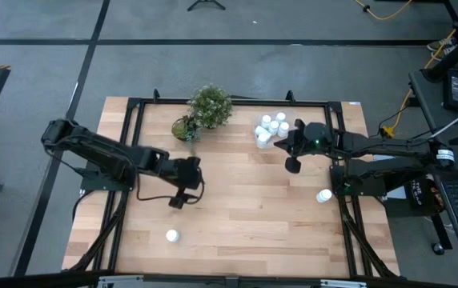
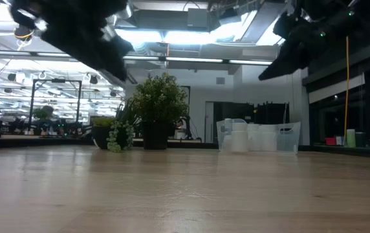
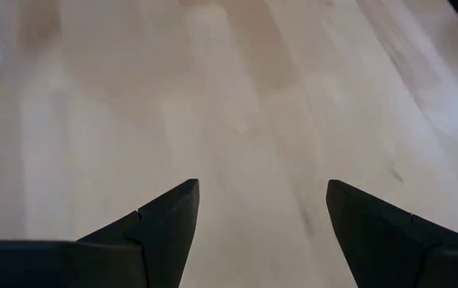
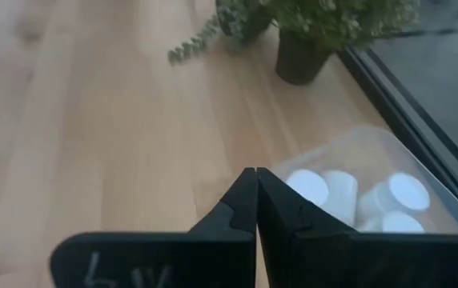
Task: Pick and place pill bottles into a basket
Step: Put the white pill bottle into the transparent bin
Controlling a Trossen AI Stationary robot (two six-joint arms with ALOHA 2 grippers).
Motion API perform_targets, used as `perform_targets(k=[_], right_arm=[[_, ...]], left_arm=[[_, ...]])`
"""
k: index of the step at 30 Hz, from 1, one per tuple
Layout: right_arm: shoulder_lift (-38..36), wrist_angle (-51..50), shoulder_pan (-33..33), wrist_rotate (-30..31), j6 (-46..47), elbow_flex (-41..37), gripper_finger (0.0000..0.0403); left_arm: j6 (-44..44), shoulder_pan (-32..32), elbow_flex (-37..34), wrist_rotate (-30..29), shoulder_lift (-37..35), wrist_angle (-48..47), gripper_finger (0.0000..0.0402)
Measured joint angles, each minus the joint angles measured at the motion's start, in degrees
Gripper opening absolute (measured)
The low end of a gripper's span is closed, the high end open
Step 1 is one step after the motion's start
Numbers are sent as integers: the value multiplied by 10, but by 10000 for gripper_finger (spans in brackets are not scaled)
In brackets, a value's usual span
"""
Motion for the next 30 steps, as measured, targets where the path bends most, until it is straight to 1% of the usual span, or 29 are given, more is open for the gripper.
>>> perform_targets(k=[4, 8, 11, 13, 15, 17, 22, 30], right_arm=[[3, 19, 18, 0, 3, 0, 5], [12, 38, 36, 0, 8, 0, 5], [19, 46, 44, 0, -4, 0, 5], [23, 59, 48, 0, -5, 0, 5], [24, 61, 51, 0, -5, 0, 5], [24, 64, 56, 0, -4, 0, 5], [27, 64, 79, 0, 0, 0, 5], [34, 83, 117, 0, 29, 0, 5]], left_arm=[[-71, -39, 37, -3, 0, -80, 267], [-158, -70, 63, -2, 0, -118, 267], [-228, -90, 73, 14, 0, -111, 267], [-250, -102, 71, 27, 0, -106, 267], [-261, -114, 70, 25, 0, -90, 267], [-291, -126, 70, 10, 0, -84, 267], [-430, -170, 70, 5, 0, -94, 263], [-629, -279, 70, -8, 0, -94, 223]])
